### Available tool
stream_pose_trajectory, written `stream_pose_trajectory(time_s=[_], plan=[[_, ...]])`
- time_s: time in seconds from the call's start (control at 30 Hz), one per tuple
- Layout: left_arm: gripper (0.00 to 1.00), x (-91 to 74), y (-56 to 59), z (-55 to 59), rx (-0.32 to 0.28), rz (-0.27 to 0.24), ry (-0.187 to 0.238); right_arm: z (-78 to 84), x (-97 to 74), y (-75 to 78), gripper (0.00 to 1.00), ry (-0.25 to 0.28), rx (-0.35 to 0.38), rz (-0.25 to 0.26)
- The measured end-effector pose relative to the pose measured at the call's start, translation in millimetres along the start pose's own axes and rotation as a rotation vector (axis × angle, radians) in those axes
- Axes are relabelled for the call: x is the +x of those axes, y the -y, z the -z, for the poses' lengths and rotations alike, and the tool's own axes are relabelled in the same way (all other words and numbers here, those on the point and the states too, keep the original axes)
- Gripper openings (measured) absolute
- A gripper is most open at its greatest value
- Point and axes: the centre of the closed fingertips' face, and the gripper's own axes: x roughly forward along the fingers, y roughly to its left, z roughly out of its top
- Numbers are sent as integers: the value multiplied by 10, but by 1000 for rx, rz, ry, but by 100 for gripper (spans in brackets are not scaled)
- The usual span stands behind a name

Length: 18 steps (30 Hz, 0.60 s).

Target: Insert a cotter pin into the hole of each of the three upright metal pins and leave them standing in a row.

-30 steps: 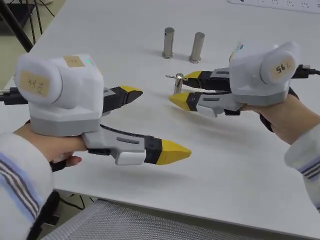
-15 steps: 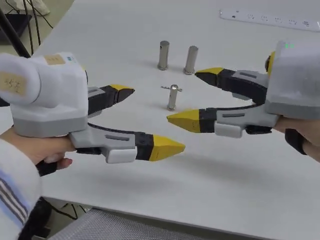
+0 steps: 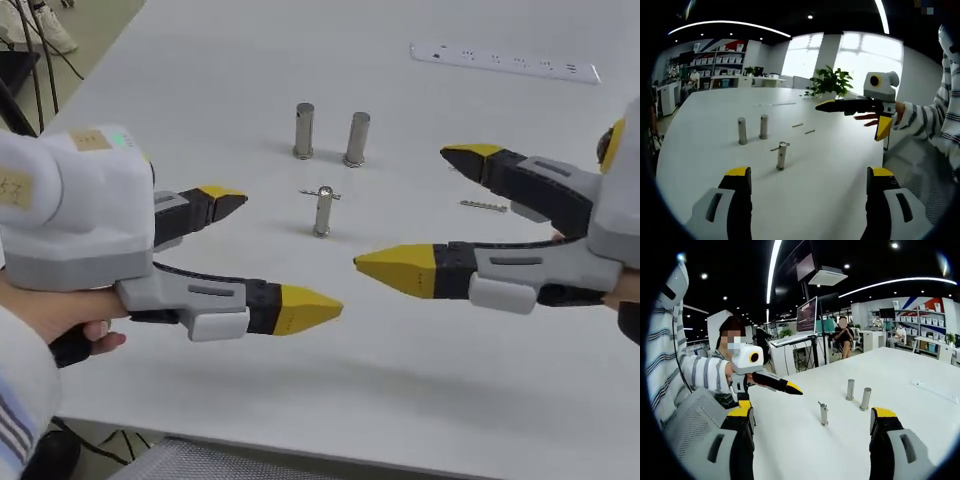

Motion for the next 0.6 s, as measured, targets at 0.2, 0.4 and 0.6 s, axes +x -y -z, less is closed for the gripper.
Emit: stream_pose_trajectory(time_s=[0.2,0.4,0.6], plan=[[95,-6,-47,-39,0,-7,6,108,-227,112,98,-30,39,98],[95,8,-60,-75,-12,-6,15,204,-474,262,98,-20,109,211],[95,15,-76,-87,-9,-9,13,350,-699,370,98,-38,161,290]])
